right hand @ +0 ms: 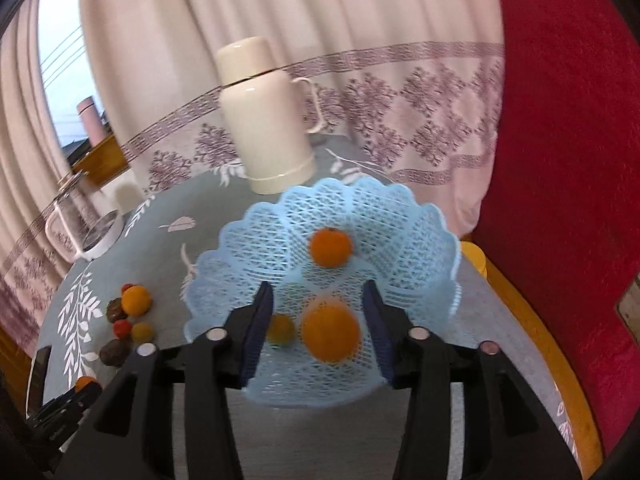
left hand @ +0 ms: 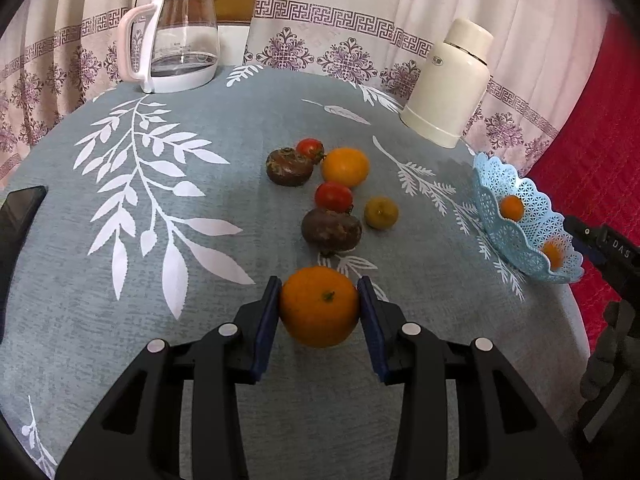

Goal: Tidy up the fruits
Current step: 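Drop the tangerine into the blue basket with the right tool while the left grasps the large orange, then carry the large orange over the blue basket with the left tool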

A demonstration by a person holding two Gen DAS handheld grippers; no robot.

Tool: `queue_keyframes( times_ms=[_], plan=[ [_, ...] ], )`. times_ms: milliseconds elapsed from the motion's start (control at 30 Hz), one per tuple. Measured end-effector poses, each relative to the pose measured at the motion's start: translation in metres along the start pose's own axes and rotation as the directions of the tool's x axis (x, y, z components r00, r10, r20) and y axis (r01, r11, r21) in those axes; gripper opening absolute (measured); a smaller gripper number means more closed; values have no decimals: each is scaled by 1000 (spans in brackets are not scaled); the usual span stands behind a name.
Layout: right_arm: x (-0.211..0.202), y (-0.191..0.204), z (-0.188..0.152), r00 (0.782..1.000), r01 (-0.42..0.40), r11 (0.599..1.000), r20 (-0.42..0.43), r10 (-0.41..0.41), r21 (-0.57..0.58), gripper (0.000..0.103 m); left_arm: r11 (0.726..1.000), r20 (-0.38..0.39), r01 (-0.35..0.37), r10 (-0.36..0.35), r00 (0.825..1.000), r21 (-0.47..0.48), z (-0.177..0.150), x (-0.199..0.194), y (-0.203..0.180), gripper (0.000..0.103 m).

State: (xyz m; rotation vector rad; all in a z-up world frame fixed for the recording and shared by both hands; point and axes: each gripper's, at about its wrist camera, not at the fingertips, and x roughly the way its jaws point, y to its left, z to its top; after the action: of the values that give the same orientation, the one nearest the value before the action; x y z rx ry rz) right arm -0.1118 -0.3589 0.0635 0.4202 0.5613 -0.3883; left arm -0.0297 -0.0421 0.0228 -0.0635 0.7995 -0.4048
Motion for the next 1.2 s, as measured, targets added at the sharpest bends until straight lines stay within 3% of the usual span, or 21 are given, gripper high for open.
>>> queue_keyframes(
  times_ms=[300,467,900,1100,1200],
  plan=[
    [-4,-9,-4,998,45,999,43,-46,14,50,1000,6,-8,8,1000,9,5,-5,-6,40],
    [-8,-14,-6,995,66,997,70,-68,33,60,999,17,-8,7,1000,36,15,-10,-17,40],
    [-8,-21,-12,987,106,992,113,-113,64,60,971,49,136,-148,988,194,59,-8,-101,40],
    [-16,-16,-16,974,140,989,171,-147,52,60,955,15,202,-210,978,219,68,12,-133,40],
    [-19,-18,-16,971,143,988,187,-152,60,67,946,1,216,-223,975,240,71,21,-148,40]
  ],
)
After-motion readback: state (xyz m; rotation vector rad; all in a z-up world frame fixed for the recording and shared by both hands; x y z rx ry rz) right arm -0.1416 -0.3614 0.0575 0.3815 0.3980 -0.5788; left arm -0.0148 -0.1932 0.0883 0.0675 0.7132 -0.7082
